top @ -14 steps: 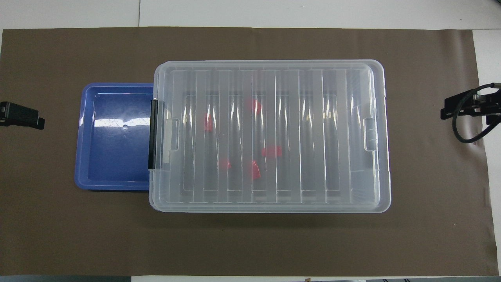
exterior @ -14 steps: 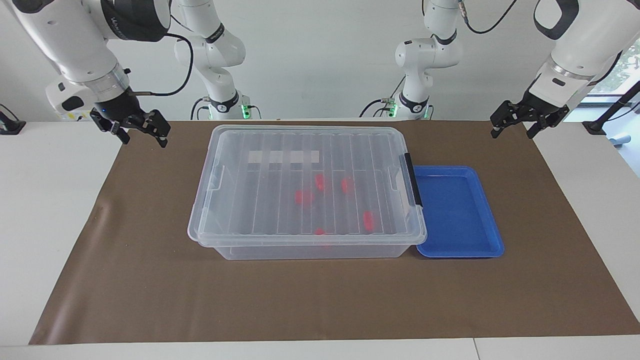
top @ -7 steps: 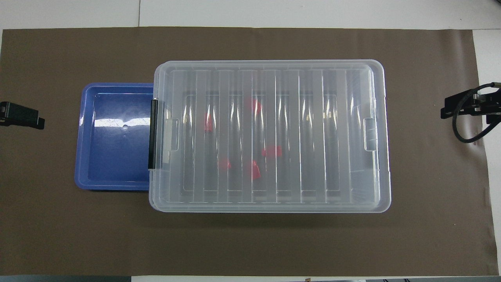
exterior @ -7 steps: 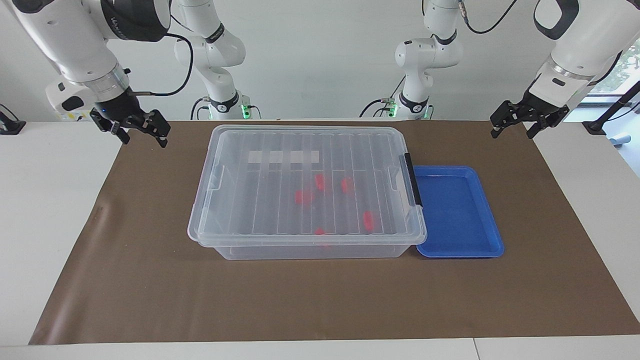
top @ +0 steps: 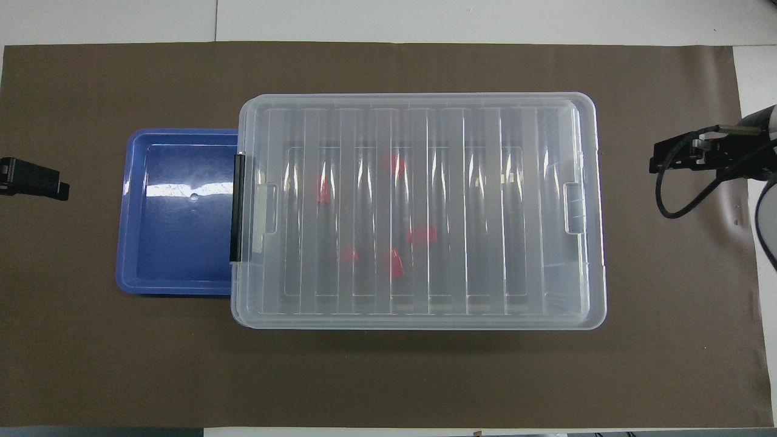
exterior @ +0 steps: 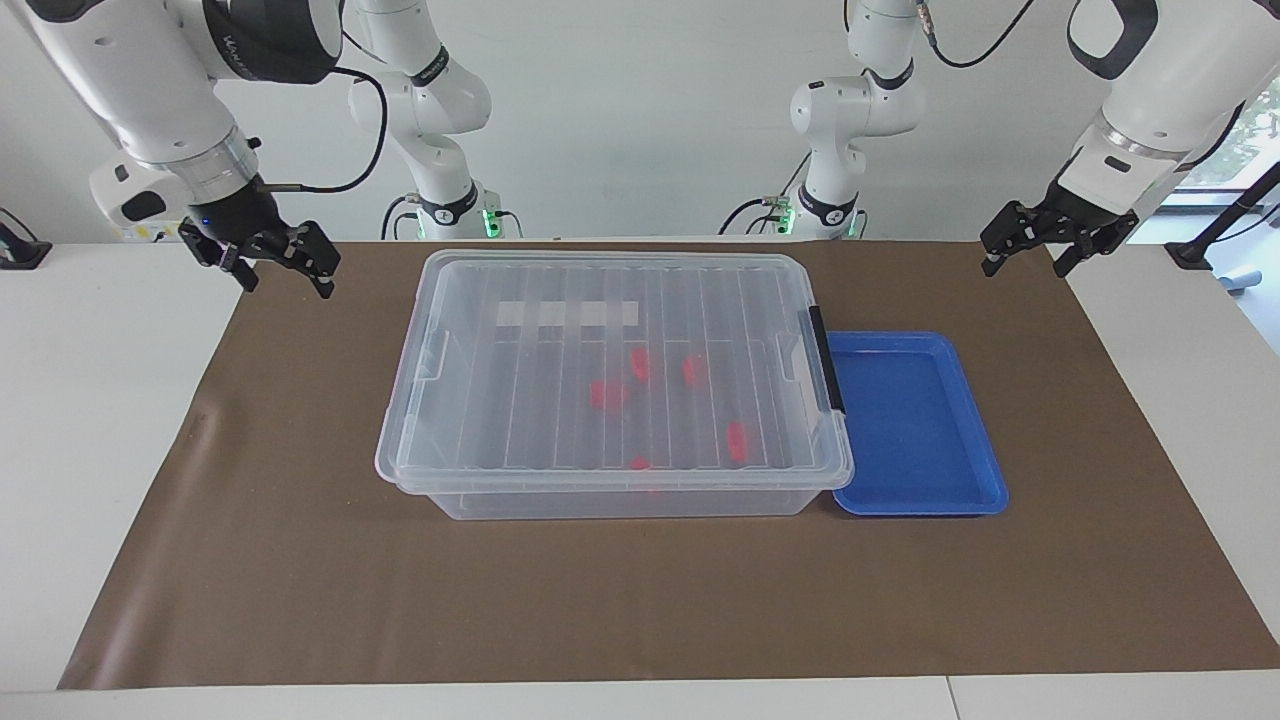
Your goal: Place red block in blue tray from box
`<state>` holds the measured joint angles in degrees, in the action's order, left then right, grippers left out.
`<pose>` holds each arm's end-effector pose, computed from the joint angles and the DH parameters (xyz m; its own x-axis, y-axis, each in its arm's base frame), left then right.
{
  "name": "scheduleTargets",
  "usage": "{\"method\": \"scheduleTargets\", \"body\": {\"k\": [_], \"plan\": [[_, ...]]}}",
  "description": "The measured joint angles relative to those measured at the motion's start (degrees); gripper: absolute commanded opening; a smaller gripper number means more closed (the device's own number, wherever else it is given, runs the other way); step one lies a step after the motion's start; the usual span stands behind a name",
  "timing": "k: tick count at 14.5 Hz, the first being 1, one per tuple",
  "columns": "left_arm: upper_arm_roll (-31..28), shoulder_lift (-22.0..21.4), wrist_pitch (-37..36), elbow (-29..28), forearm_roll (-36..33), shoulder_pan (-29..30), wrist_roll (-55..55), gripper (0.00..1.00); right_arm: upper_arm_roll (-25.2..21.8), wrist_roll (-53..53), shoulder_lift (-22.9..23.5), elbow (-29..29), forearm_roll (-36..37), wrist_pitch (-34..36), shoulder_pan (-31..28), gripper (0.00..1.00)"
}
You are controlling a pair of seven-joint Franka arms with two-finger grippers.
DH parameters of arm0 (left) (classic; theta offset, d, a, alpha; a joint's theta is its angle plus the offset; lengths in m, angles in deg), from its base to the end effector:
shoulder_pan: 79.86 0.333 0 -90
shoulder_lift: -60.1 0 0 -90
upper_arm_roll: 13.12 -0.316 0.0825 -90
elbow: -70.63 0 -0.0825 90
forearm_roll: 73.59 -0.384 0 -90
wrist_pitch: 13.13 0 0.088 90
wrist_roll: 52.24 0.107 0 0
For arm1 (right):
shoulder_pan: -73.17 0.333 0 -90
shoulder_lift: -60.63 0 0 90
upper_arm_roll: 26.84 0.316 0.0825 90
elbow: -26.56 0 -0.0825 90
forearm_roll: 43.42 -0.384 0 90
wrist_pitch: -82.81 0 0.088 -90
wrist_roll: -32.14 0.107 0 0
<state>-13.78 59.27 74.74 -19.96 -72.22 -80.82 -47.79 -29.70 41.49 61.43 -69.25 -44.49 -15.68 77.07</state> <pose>0.5460 -0.0054 0.6245 0.9960 -0.0837 -0.0310 -0.0829 -0.9962 0.0266 0.5692 0.0122 0.5815 0.9887 -0.1472 0.0295 -0.1466 -0.9889 -0.0229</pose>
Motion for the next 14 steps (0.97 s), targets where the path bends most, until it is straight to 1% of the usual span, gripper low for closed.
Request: {"method": "scheduleTargets", "body": {"k": [2, 4, 8, 14], "plan": [[0.00, 0.00, 0.00, 0.00, 0.00, 0.00, 0.00, 1.00, 0.38, 3.59, 0.03, -3.37, 0.00, -4.07, 3.20, 1.00], [0.00, 0.00, 0.00, 0.00, 0.00, 0.00, 0.00, 1.00, 0.48, 4.61, 0.05, -7.04, 0.00, -7.80, 4.85, 1.00], [0.00, 0.00, 0.00, 0.00, 0.00, 0.00, 0.00, 1.00, 0.18, 4.61, 0.05, -12.82, 0.00, -12.42, 4.74, 1.00], [0.00, 0.00, 0.00, 0.00, 0.00, 0.00, 0.00, 1.00, -0.07, 2.56, -0.35, -16.91, 0.01, -15.38, 4.47, 1.00]]}}
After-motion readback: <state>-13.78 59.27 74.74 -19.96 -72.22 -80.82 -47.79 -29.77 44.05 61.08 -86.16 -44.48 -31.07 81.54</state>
